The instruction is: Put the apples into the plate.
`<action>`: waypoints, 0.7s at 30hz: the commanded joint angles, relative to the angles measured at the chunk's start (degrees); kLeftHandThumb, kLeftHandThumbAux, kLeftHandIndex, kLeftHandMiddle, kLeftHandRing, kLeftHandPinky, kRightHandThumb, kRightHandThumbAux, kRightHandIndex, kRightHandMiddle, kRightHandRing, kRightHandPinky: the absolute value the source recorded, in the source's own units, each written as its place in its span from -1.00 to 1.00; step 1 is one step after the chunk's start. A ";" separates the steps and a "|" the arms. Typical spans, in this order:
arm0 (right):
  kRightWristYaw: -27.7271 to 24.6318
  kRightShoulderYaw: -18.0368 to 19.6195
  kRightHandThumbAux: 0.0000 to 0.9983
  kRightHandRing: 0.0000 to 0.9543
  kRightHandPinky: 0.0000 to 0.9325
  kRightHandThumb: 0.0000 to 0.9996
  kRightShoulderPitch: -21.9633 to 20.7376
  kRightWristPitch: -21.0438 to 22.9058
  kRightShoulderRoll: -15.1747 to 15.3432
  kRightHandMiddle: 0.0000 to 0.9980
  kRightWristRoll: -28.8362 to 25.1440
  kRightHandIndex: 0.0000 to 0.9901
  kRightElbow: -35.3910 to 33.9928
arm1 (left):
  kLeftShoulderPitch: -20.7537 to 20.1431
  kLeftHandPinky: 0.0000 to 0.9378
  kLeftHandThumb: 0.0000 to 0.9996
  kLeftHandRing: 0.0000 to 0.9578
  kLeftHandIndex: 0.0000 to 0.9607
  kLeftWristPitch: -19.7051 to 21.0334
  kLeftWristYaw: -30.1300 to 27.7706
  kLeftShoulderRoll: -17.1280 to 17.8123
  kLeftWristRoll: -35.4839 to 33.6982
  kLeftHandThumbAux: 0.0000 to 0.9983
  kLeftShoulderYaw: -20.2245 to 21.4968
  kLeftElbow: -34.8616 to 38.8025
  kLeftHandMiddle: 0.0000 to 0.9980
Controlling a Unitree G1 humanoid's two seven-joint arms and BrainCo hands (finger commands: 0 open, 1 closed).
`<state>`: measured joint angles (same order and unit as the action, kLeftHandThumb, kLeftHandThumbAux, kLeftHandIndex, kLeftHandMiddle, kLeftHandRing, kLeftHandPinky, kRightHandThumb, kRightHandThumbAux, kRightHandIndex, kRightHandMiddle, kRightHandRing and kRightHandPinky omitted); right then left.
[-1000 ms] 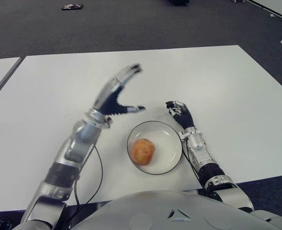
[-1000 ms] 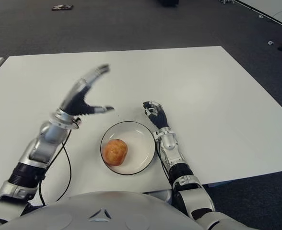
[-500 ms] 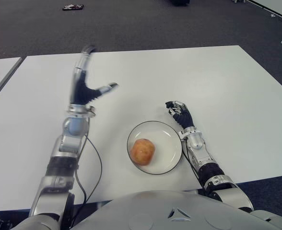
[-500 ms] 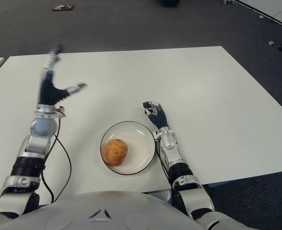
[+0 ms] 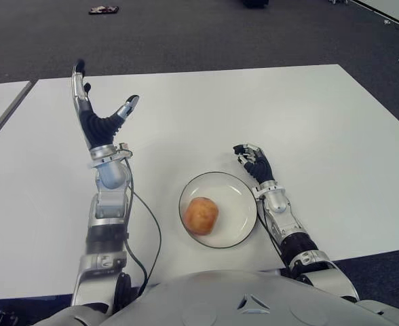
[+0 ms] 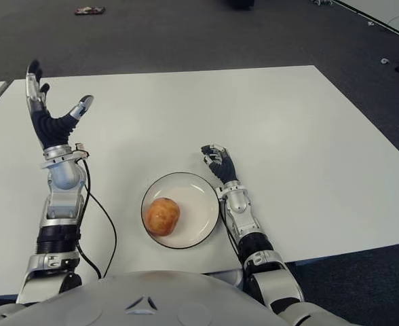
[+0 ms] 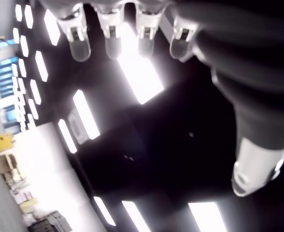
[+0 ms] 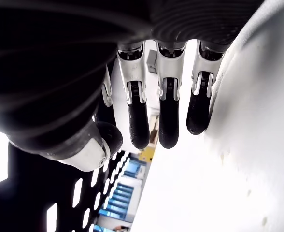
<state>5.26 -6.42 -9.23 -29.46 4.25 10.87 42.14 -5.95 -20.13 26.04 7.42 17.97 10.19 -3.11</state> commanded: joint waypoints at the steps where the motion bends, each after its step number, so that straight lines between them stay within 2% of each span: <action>1: -0.78 -0.61 0.44 -0.32 -0.30 0.42 4.69 4.07 -0.52 -0.30 0.22 -0.17 2.70 | 1.24 -1.00 -1.00 -1.00 -1.00 -2.43 1.83 -0.16 -2.42 -0.16 2.20 -10.25 -1.00; 4: -1.02 -0.61 0.44 -0.31 -0.29 0.42 4.94 4.16 -0.50 -0.30 0.10 -0.17 2.19 | 0.36 -1.00 -1.00 -1.00 -1.00 -5.55 2.37 -0.02 -4.16 -0.16 3.11 -17.51 -1.00; 6: -1.13 -0.61 0.44 -0.31 -0.29 0.42 5.05 4.25 -0.47 -0.30 0.07 -0.17 1.94 | 0.21 -1.00 -1.00 -1.00 -1.00 -6.65 2.51 -0.15 -4.57 -0.16 3.23 -19.10 -1.00; 12: -1.20 -0.55 0.44 -0.32 -0.30 0.42 5.44 4.51 -0.48 -0.30 0.01 -0.17 1.24 | 3.20 -1.00 -1.00 -1.00 -1.00 -5.89 2.10 -3.28 -5.01 -0.14 1.79 -16.65 -1.00; 16: -1.47 -0.43 0.44 -0.30 -0.26 0.42 5.48 4.16 -0.59 -0.29 -0.32 -0.17 1.18 | 7.62 -1.00 -1.00 -1.00 -1.00 -5.53 3.44 -7.40 -2.61 -0.11 -1.18 -13.27 -1.00; 21: -1.62 -0.32 0.44 -0.28 -0.25 0.42 5.47 3.52 -0.81 -0.28 -0.69 -0.17 1.27 | 9.99 -1.00 -1.00 -1.00 -1.00 -4.55 2.74 -8.87 -1.80 -0.12 -3.41 -12.58 -1.00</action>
<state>4.43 -6.25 -7.94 -28.61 4.28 10.34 40.17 2.82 -25.78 29.11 -0.61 15.23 8.34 -16.05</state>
